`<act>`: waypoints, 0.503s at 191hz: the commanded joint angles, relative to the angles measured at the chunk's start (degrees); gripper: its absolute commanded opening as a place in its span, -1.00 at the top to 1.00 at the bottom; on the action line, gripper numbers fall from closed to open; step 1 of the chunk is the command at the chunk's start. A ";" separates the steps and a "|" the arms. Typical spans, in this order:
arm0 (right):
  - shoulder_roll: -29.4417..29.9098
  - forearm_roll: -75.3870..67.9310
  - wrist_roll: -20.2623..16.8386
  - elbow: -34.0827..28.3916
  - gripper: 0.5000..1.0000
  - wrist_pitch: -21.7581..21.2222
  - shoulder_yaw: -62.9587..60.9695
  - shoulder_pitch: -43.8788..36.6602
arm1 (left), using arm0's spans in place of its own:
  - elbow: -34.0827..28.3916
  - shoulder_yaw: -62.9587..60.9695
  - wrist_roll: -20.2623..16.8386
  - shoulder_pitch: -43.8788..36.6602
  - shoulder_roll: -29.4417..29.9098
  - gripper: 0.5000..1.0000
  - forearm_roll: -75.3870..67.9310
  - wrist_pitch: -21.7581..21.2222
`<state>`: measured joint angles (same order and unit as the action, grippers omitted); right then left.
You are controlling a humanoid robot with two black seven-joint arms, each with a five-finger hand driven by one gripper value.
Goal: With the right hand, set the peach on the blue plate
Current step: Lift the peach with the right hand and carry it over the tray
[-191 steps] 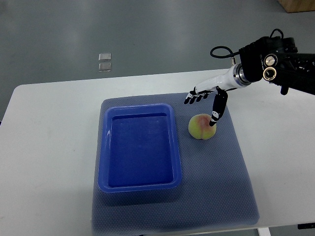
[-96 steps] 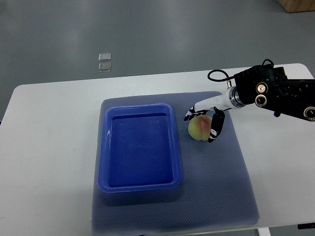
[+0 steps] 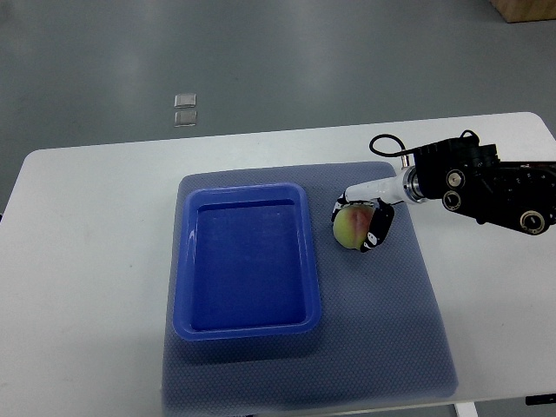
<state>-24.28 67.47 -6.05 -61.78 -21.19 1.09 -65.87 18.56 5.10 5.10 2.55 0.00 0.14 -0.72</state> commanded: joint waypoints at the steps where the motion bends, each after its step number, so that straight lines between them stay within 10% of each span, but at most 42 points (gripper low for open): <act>1: -0.86 0.12 -0.01 -0.44 1.00 -0.79 -0.39 -0.92 | -0.01 0.00 0.00 0.00 0.00 -1.00 -0.05 0.02; 96: -16.15 -12.45 0.08 -13.10 1.00 -13.81 -3.38 -26.59 | -0.01 0.00 0.00 0.00 0.00 -1.00 -0.05 0.02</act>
<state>-38.20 57.15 -5.82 -73.00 -33.72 -2.25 -88.86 18.54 5.10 5.10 2.55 0.00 0.18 -0.72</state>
